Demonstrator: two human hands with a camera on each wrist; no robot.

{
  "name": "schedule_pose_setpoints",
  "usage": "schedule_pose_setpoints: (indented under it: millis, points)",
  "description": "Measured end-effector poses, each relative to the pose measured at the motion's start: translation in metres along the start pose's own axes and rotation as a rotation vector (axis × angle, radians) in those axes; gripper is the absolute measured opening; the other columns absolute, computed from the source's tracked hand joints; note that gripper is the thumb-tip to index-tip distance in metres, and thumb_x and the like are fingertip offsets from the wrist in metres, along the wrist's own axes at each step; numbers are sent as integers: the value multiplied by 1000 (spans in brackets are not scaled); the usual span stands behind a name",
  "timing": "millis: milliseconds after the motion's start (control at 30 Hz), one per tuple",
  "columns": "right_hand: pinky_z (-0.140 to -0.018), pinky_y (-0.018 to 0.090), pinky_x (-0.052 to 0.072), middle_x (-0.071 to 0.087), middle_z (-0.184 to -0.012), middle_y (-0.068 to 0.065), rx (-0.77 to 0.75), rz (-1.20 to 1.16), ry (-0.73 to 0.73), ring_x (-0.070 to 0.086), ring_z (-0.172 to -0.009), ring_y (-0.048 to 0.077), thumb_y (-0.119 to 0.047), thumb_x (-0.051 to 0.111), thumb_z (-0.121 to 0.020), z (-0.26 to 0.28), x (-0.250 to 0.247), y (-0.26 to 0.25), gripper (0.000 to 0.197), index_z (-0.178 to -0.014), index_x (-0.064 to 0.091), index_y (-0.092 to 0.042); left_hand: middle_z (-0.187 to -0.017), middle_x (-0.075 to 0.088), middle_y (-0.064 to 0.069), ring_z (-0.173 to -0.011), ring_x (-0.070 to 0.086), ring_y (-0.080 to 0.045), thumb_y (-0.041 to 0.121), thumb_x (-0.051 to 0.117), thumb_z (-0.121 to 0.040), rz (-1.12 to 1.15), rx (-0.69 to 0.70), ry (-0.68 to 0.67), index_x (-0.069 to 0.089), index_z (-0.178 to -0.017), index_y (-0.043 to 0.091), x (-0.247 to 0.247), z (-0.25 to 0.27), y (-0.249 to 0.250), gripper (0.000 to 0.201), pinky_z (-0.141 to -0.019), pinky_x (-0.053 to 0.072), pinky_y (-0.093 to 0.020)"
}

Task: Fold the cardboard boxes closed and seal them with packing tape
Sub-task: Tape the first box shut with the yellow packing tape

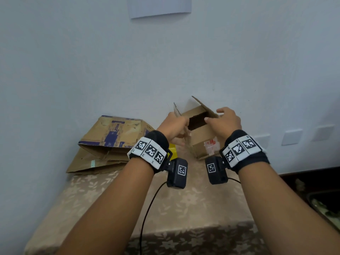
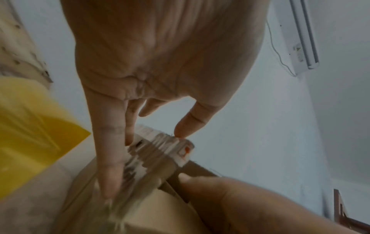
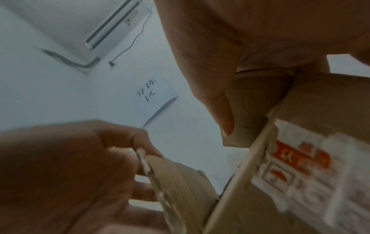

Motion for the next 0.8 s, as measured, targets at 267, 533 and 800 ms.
schedule_pose_setpoints:
  millis: [267, 533, 800]
  points:
    - [-99, 45, 47, 50, -135, 7, -26, 59, 136, 43, -126, 34, -2, 59, -88, 3, 12, 18, 48, -130, 61, -24, -116, 57, -12, -75, 70, -30, 4, 53, -91, -76, 35, -29, 7, -159, 42, -5, -11, -8, 90, -68, 64, -47]
    - [-66, 26, 45, 68, -88, 1, 28, -295, 210, 59, -84, 22, 3, 54, -90, -2, -4, 25, 23, -89, 74, -9, -75, 76, -2, -69, 77, -22, 25, 62, -88, -272, 147, 110, 80, -85, 12, -6, -16, -9, 23, -80, 64, -38]
    - [-112, 53, 42, 53, -137, -7, 79, -449, 200, 51, -128, 25, -15, 74, -79, -6, 18, 20, 58, -127, 57, -43, -74, 77, -11, -71, 77, -25, 18, 68, -88, -239, 215, 48, 81, -83, 6, -2, -18, -10, 18, -77, 65, -42]
Point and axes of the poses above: each hand's wrist, its own z-axis away from the middle knuckle, its own x-axis out of the palm, y = z × x, the point moved 1 cm from there along -z, towards the middle knuckle
